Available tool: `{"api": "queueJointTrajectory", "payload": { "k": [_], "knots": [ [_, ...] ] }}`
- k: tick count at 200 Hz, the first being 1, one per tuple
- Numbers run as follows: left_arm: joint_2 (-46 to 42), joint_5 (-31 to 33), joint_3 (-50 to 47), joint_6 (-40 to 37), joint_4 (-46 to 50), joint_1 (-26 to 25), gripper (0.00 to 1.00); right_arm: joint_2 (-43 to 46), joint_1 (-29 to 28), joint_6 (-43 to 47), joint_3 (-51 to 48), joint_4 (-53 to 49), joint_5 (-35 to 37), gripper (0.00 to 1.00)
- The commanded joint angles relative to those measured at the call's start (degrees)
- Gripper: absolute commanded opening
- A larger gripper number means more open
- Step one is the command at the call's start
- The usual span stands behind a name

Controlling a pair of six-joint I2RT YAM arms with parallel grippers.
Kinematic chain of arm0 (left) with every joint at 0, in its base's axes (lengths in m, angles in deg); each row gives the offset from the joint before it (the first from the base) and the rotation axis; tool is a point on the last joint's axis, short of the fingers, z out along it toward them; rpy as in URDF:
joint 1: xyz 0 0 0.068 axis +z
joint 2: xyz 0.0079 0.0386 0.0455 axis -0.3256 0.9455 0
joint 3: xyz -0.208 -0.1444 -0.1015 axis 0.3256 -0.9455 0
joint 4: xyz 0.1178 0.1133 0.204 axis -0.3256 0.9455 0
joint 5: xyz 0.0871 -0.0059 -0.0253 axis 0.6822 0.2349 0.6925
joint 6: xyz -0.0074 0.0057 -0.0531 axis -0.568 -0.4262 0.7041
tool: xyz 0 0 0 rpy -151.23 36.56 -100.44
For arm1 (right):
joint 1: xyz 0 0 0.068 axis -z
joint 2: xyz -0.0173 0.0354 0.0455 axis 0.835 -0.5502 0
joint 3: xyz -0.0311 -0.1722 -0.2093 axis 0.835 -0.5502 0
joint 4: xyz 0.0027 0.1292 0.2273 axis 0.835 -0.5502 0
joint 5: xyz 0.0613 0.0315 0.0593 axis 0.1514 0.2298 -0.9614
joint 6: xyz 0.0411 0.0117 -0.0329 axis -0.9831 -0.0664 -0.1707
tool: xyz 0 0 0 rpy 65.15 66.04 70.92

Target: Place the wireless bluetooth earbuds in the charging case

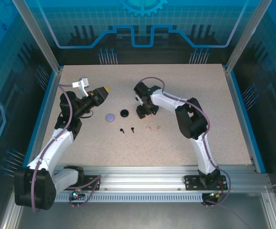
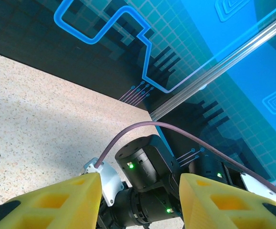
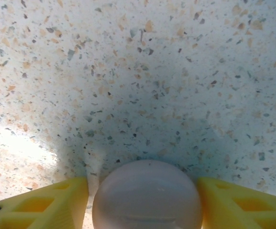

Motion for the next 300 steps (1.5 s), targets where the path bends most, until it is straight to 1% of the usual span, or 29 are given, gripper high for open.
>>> {"api": "queueJointTrajectory", "payload": {
  "k": [1, 18, 51, 112, 151, 191, 250, 280, 300],
  "knots": [
    [-0.1, -0.9, 2.0, -1.8, -0.1, -0.7, 0.49, -1.5, 0.5, -0.4, 0.6, -0.6, -1.1, 0.59],
    [-0.1, -0.7, 2.0, -2.0, 0.1, -1.0, 0.49, -1.4, 0.5, -0.6, 0.3, -0.7, -1.2, 0.54],
    [0.4, -0.4, 1.5, -2.5, 0.1, -1.9, 0.49, 0.2, 0.5, -1.6, -2.4, 0.7, -2.3, 0.43],
    [2.6, 0.4, -1.1, -4.4, -1.6, -5.3, 0.49, 5.8, 0.7, -6.2, -9.7, 4.8, -3.8, 0.34],
    [3.6, 0.4, -3.0, -5.6, -4.4, -8.3, 0.49, 12.2, 1.3, -10.5, -16.1, 9.4, -4.2, 0.31],
    [5.1, 1.3, -4.8, -6.5, -6.5, -11.4, 0.49, 20.1, 2.4, -14.0, -20.7, 11.3, -3.1, 0.31],
    [8.4, 1.3, -9.1, -5.9, -17.1, -15.1, 0.49, 32.1, 2.8, -21.5, -23.7, 12.6, -1.3, 0.32],
    [11.2, 1.5, -10.3, -5.8, -21.9, -16.6, 0.5, 37.0, 2.7, -28.3, -24.3, 13.8, 0.0, 0.32],
    [13.8, 1.6, -11.3, -5.3, -27.4, -17.7, 0.5, 39.7, 1.8, -33.0, -24.7, 14.8, 2.0, 0.32]
  ]
}}
